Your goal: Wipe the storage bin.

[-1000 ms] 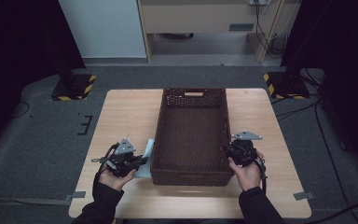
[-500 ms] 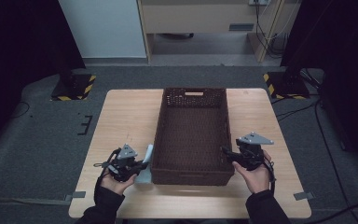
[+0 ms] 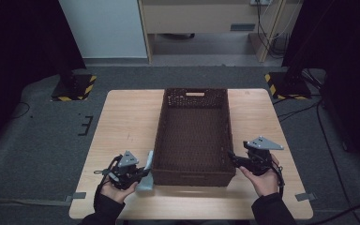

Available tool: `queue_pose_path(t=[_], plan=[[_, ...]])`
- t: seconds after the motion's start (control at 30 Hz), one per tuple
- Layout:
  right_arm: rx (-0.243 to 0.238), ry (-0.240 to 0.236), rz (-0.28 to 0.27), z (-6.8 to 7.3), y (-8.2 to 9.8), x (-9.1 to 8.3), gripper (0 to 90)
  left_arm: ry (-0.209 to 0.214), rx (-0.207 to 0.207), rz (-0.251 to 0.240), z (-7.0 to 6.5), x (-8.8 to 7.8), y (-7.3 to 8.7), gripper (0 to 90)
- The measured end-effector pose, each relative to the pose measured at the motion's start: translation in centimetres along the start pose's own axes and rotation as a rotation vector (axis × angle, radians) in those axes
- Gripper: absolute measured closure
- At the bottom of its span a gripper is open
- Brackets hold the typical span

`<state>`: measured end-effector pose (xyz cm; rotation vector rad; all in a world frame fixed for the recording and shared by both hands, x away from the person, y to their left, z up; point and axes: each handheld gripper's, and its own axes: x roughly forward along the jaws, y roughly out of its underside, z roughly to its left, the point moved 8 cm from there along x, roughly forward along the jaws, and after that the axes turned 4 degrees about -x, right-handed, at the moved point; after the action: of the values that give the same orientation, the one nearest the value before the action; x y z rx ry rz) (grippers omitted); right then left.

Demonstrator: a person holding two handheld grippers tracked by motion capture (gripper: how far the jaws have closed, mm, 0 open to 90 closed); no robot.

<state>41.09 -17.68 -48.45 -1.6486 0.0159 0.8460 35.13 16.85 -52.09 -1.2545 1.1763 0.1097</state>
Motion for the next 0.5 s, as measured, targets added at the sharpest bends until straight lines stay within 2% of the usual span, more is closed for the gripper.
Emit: queue_pose_path(t=[0.1, 0.37, 0.5], plan=[[0.008, 0.0, -0.002, -0.2, 0.2, 0.0, 26.8, 0.001, -0.012, 0.018, 0.0, 0.3, 0.6, 84.3], [0.007, 0.006, -0.018, -0.3, 0.0, -0.2, 26.0, 0.013, -0.003, -0.073, -0.7, -2.8, -1.1, 84.3], [0.008, 0.002, -0.033, -0.4, -0.3, -0.5, 25.8, 0.006, 0.008, -0.081, -0.9, -3.0, -1.4, 84.3]])
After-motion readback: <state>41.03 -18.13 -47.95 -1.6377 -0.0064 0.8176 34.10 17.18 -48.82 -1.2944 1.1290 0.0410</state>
